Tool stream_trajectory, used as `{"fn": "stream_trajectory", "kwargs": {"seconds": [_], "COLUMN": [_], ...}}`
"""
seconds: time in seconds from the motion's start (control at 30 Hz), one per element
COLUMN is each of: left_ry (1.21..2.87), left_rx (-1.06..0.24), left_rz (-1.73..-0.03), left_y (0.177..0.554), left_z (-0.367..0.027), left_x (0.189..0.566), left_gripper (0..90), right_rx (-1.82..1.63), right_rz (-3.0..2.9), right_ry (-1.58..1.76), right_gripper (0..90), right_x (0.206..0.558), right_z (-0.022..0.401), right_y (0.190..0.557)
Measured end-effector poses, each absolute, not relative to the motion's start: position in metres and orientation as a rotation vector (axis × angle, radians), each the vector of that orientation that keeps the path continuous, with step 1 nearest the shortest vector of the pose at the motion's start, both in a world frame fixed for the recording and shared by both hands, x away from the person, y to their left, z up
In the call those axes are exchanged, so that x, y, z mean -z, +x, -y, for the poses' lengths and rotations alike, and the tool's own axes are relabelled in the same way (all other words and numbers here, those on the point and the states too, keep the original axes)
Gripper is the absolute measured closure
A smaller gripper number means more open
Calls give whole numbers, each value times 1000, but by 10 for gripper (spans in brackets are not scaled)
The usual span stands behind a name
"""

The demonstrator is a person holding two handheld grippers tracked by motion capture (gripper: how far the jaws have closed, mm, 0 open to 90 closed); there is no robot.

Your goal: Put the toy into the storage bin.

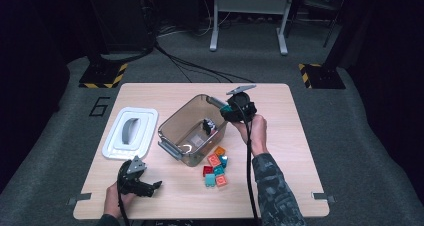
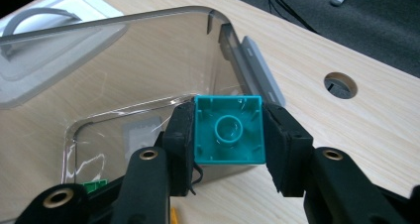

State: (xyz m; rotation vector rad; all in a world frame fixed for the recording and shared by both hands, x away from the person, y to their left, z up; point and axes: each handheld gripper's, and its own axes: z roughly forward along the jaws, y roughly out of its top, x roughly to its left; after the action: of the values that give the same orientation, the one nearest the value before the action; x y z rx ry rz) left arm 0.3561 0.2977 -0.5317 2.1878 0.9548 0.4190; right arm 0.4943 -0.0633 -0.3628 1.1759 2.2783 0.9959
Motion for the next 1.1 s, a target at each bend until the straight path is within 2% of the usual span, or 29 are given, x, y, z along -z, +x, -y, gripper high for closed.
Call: {"fn": "stream_trajectory", "kwargs": {"seconds": [0.23,0.73,1.1], "left_ry": [2188,2191,2191], "left_rx": [-419,-419,-419], "left_rz": [-955,-957,-957], "left_y": [356,356,356], "left_z": [-298,-298,-298], "left_x": [532,531,531], "left_gripper": [4,4,4], "right_rx": [-938,-851,-901], "right_rz": [-2336,-2385,-2347], "right_ry": [1171,1168,1176], "right_gripper": [588,572,359], "right_x": [373,382,374], "right_z": [44,43,53], "right_y": [505,507,490]}}
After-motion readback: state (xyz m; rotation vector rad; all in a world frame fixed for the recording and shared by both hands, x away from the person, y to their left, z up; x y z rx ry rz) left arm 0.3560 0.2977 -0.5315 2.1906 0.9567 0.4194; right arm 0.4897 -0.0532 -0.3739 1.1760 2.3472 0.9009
